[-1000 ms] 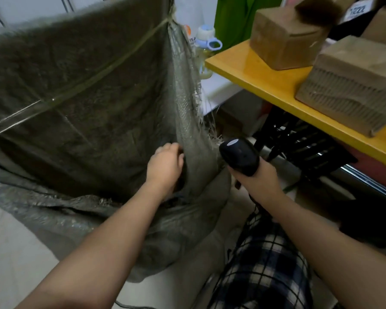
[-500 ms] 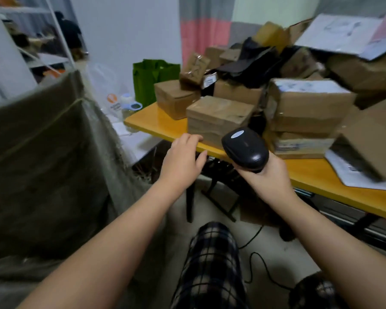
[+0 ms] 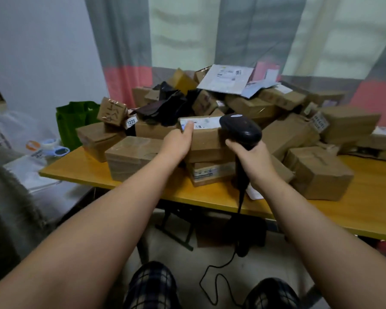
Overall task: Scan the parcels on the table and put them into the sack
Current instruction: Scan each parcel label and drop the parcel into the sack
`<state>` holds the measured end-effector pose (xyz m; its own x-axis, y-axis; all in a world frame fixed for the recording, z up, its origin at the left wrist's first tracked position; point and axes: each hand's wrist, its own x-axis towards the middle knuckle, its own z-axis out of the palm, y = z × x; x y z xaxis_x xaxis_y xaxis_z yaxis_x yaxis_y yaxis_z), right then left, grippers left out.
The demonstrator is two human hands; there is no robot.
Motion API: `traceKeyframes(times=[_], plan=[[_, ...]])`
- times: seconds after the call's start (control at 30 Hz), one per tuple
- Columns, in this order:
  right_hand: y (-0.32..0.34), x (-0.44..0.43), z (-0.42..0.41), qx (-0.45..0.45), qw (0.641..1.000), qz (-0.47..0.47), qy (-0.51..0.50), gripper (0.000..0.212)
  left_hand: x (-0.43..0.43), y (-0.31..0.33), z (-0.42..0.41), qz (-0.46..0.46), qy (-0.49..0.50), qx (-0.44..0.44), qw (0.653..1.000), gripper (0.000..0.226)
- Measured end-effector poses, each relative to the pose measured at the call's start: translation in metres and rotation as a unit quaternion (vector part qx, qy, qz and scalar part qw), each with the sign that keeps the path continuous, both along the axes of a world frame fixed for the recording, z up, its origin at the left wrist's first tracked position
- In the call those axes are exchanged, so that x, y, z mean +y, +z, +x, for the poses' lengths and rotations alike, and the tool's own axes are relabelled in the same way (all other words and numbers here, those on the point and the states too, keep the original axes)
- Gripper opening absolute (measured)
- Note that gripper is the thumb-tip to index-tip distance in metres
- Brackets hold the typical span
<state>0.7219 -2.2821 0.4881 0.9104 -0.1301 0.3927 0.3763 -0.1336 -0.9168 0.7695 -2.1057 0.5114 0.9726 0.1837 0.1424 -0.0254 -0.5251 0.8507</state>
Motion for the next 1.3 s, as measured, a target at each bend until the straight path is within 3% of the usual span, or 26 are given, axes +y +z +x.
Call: traceKeyframes(times=[0.1, 0.13, 0.23, 0.33, 0.5, 0.57, 0.7, 0.93, 1.13, 1.3], plan=[[0.001, 0.002, -0.008, -0.024, 0.999, 0.028, 0.023, 0.028, -0.004, -0.003, -0.013, -0.12, -0.013, -0.098, 0.988, 0.032], [0.0, 0.002, -0.012, -0.036, 0.998, 0.041, 0.019, 0.03, -0.003, -0.005, -0.019, -0.168, -0.034, -0.13, 0.977, 0.033], [-0.001, 0.003, -0.027, -0.067, 0.996, 0.063, 0.019, 0.033, 0.006, -0.004, -0.036, -0.229, -0.101, -0.142, 0.958, 0.07], [-0.002, 0.003, -0.045, -0.075, 0.995, 0.058, 0.022, 0.04, 0.019, 0.003, -0.054, -0.228, -0.144, -0.155, 0.95, 0.074], [0.0, 0.01, -0.07, -0.064, 0.993, 0.097, 0.012, 0.062, 0.026, 0.012, -0.086, -0.232, -0.167, -0.208, 0.935, 0.046], [0.0, 0.013, -0.076, -0.062, 0.993, 0.097, 0.026, 0.053, 0.027, 0.016, -0.092, -0.223, -0.183, -0.208, 0.934, 0.04], [-0.003, 0.021, -0.08, -0.045, 0.993, 0.091, 0.06, 0.044, 0.023, 0.02, -0.097, -0.188, -0.172, -0.196, 0.947, 0.05], [0.004, 0.019, -0.084, -0.022, 0.996, -0.024, 0.081, 0.027, 0.039, 0.021, -0.095, -0.187, -0.156, -0.212, 0.947, 0.067], [0.015, 0.013, -0.095, -0.061, 0.995, -0.068, 0.047, 0.019, 0.058, 0.017, -0.091, -0.167, -0.148, -0.199, 0.954, 0.05], [0.02, 0.016, -0.104, -0.06, 0.995, -0.066, 0.041, 0.01, 0.061, 0.014, -0.088, -0.174, -0.139, -0.198, 0.955, 0.048]])
